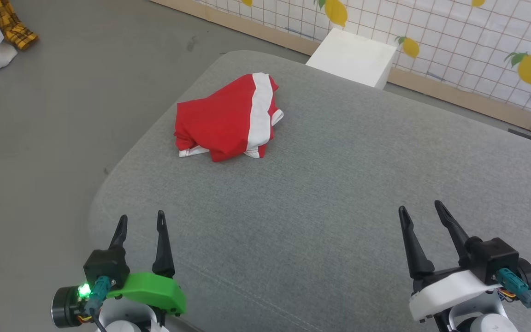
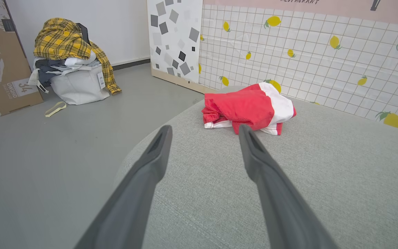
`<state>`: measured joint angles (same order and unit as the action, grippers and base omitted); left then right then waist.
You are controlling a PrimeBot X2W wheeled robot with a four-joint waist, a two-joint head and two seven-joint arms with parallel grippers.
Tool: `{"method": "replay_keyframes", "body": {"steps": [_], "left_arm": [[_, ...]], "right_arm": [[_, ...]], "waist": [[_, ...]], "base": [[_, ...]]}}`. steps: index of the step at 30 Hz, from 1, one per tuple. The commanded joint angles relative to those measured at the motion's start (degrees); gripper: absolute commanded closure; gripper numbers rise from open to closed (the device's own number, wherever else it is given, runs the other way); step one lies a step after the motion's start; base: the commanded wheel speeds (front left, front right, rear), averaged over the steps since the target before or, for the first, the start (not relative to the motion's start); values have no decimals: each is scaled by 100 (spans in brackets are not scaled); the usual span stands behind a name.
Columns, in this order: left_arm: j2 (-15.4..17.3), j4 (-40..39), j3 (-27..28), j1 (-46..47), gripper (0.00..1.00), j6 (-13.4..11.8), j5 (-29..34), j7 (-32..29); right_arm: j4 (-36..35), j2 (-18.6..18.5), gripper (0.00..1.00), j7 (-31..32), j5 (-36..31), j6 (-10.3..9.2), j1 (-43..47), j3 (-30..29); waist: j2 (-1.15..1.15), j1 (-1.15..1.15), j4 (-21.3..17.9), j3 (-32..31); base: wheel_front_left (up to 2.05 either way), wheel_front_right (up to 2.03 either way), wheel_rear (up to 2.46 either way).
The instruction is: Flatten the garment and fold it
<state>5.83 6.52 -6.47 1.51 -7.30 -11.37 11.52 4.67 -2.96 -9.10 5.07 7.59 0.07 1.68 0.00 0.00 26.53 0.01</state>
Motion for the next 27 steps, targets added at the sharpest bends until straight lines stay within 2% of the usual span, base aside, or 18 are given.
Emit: {"method": "replay_keyframes", "body": {"steps": [1, 27], "left_arm": [[47, 12, -28, 59, 0, -56, -71, 60], [187, 151, -237, 64, 0, -311, -444, 329]], "right_arm": [[31, 6, 0, -54, 41, -8, -88, 15], [147, 8, 0, -337, 176, -10, -148, 34]], "waist": [[0, 0, 40, -1], [0, 0, 532, 58]], "base": [[0, 0, 0], [0, 0, 0]]}}
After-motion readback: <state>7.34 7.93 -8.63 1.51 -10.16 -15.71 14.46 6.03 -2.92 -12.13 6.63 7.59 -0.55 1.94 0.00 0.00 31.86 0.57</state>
